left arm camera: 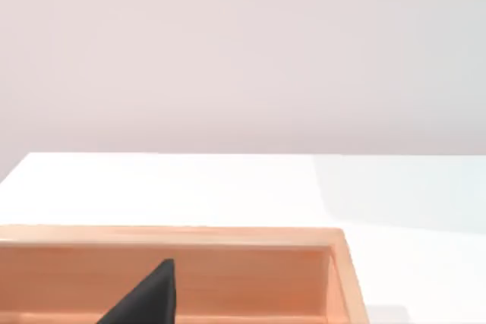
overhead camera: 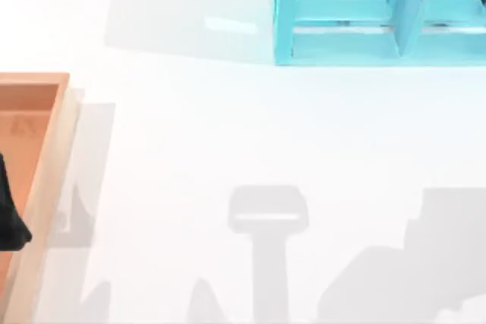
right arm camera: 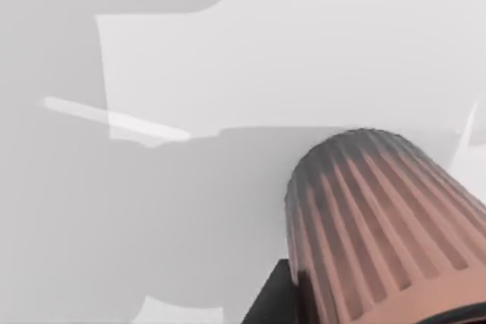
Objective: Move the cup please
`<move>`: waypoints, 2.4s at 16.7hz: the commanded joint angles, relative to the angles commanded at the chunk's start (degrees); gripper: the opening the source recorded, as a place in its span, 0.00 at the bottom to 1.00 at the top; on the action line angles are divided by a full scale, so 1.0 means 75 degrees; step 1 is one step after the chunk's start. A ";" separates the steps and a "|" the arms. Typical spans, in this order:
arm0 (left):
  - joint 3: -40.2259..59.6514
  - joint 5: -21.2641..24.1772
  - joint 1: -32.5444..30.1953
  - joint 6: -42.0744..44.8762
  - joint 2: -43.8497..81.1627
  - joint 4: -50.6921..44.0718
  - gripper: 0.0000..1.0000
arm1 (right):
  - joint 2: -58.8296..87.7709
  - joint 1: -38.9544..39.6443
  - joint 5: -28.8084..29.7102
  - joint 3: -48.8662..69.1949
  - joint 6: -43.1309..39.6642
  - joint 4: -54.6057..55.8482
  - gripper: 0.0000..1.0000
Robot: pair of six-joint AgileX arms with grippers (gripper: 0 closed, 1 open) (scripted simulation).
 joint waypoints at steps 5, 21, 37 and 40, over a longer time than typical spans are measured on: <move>0.0000 0.0000 0.0000 0.0000 0.0000 0.0000 1.00 | 0.0000 0.0000 0.0000 0.0000 0.0000 0.0000 0.00; 0.0000 0.0000 0.0000 0.0000 0.0000 0.0000 1.00 | 0.1160 -0.2460 0.0087 0.3042 -0.2461 -0.1756 0.00; 0.0000 0.0000 0.0000 0.0000 0.0000 0.0000 1.00 | 0.1877 -0.3389 0.0122 0.2845 -0.3362 -0.0675 0.00; 0.0000 0.0000 0.0000 0.0000 0.0000 0.0000 1.00 | 0.1946 -0.3398 0.0123 0.2702 -0.3366 -0.0513 0.00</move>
